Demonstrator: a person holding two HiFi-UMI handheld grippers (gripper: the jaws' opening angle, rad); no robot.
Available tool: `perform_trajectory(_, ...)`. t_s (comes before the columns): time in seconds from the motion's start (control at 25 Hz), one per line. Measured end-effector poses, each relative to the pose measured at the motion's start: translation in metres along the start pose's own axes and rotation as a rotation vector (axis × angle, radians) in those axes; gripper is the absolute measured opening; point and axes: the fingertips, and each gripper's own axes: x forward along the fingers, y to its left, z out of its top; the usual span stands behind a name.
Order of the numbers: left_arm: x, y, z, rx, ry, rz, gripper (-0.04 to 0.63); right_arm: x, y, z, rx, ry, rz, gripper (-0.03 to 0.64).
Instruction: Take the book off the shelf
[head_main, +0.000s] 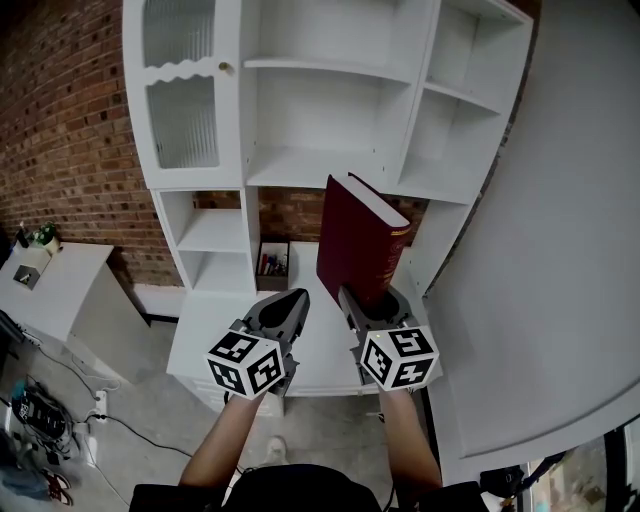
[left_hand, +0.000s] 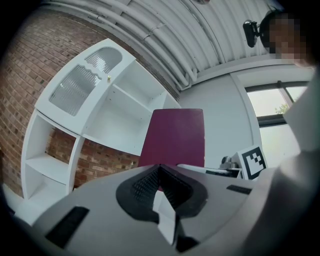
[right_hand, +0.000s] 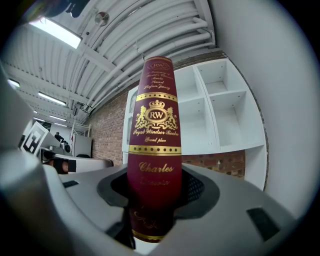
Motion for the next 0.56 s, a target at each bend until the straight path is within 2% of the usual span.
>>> perform_trajectory(0.56, -0.0032, 0.0003, 0.0053, 0.011, 0.002, -0.003, 0.017, 0.0014, 0.0056, 0.0041, -0.003, -0.007, 0.006, 0.229)
